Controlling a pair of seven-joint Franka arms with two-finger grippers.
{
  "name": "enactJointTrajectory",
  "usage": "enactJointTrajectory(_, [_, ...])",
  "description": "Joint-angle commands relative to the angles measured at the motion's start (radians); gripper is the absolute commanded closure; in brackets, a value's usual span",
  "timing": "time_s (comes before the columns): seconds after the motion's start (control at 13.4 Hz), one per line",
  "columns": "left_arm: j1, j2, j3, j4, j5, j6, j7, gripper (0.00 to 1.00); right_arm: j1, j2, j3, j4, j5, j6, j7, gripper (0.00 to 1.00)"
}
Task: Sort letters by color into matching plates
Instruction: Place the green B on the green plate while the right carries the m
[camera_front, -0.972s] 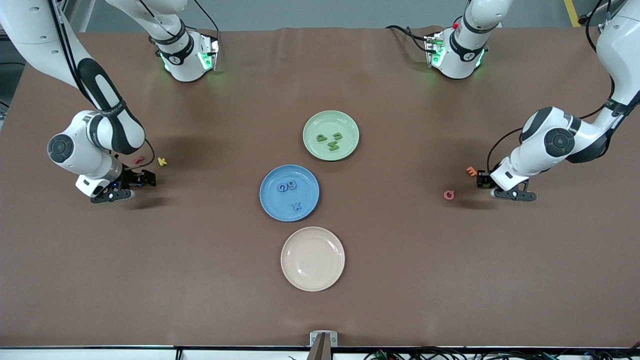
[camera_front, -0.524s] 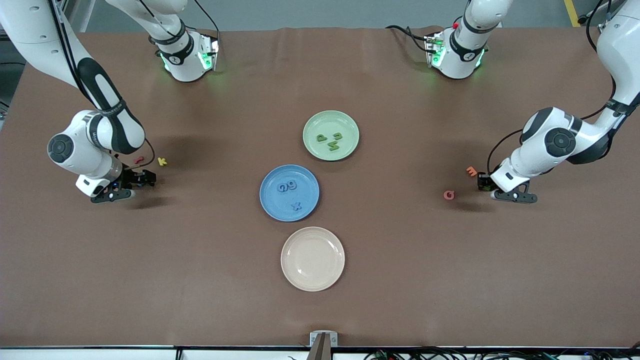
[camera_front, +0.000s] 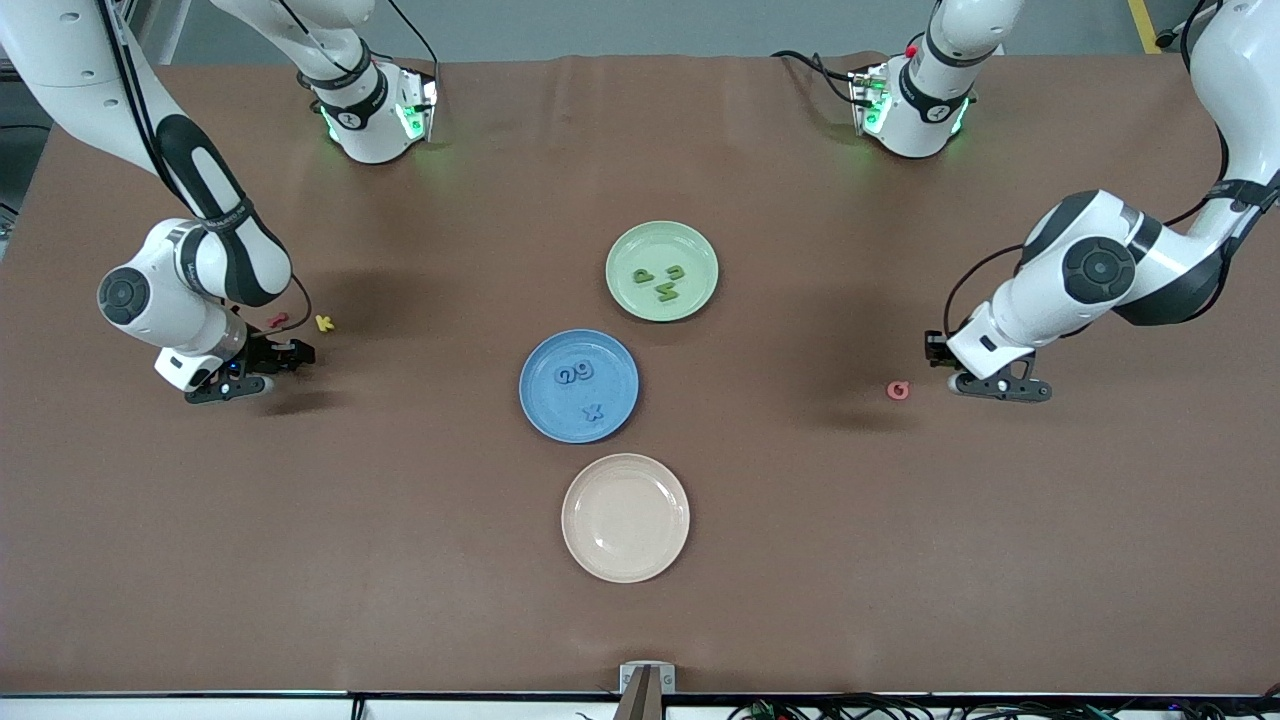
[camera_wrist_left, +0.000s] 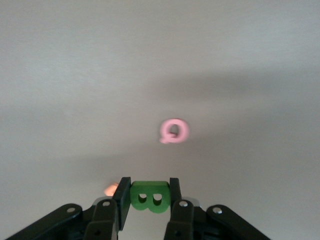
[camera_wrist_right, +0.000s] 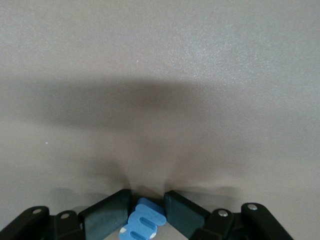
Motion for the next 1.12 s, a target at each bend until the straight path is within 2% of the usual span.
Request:
enactJointTrajectory(0.0, [-0.075, -0.012, -0.027, 0.019, -0.063, -0.035, -0.141, 0.99, -0.025, -0.010, 0.012, -0.029, -0.006, 0.008, -0.006, 0.85])
enactJointTrajectory(0.22, [-0.249, -0.012, -0.031, 0.044, -0.064, -0.035, -0.403, 0.99, -0.017, -0.022, 0.016, -0.014, -0.006, -0.004, -0.002, 0.86])
enactJointTrajectory(0.52, [-0.481, -0.003, 0.009, 0.100, -0.064, -0.034, -0.655, 0.99, 0.023, -0.081, 0.018, 0.079, -0.006, -0.220, 0.009, 0.87])
enactJointTrajectory(0.82, [-0.780, 0.000, 0.162, 0.169, -0.064, -0.003, -0.847, 0.99, 0.087, -0.098, 0.016, 0.223, -0.006, -0.404, 0.067, 0.88])
enactJointTrajectory(1.05, [-0.990, 0.000, 0.311, 0.197, -0.063, 0.125, -0.997, 0.97, 0.162, -0.085, 0.018, 0.387, -0.008, -0.579, 0.150, 0.88])
